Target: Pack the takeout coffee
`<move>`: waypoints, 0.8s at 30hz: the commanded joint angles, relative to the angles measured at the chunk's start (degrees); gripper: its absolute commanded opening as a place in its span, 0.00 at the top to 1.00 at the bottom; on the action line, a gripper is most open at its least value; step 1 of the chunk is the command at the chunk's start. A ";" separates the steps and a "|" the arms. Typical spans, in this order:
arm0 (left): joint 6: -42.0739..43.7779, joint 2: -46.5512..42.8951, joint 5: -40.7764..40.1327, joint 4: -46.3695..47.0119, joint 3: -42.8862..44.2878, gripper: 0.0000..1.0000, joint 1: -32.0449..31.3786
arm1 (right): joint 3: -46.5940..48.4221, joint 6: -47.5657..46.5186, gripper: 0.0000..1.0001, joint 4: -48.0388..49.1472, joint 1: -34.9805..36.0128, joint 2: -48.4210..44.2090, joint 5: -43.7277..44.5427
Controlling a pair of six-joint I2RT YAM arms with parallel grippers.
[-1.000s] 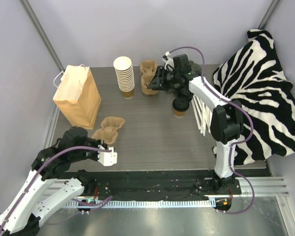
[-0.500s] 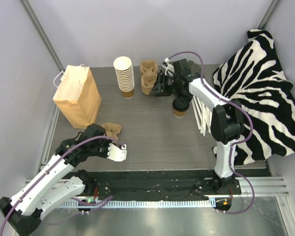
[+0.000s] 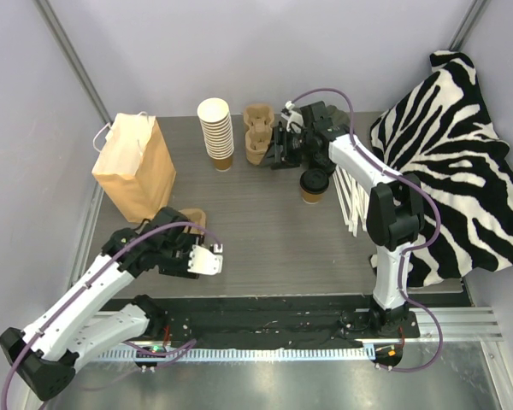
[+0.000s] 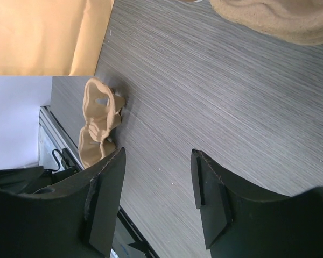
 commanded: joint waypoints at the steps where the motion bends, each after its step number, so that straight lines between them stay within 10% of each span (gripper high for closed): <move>1: -6.09 1.51 3.44 -4.04 8.29 0.36 -0.16 | 2.70 -1.90 0.40 -0.92 0.01 -4.28 -0.97; 6: -24.97 7.73 5.11 -2.02 26.53 0.25 1.32 | 3.22 -3.22 0.35 -2.94 -0.60 -5.94 -0.36; 14: -53.79 23.39 11.08 0.00 58.64 0.19 26.18 | 3.40 -4.18 0.24 -3.74 -2.71 -9.55 2.01; 24: -59.37 32.71 12.75 2.37 70.89 0.08 58.95 | 1.03 -4.62 0.22 -3.56 -3.32 -13.24 2.54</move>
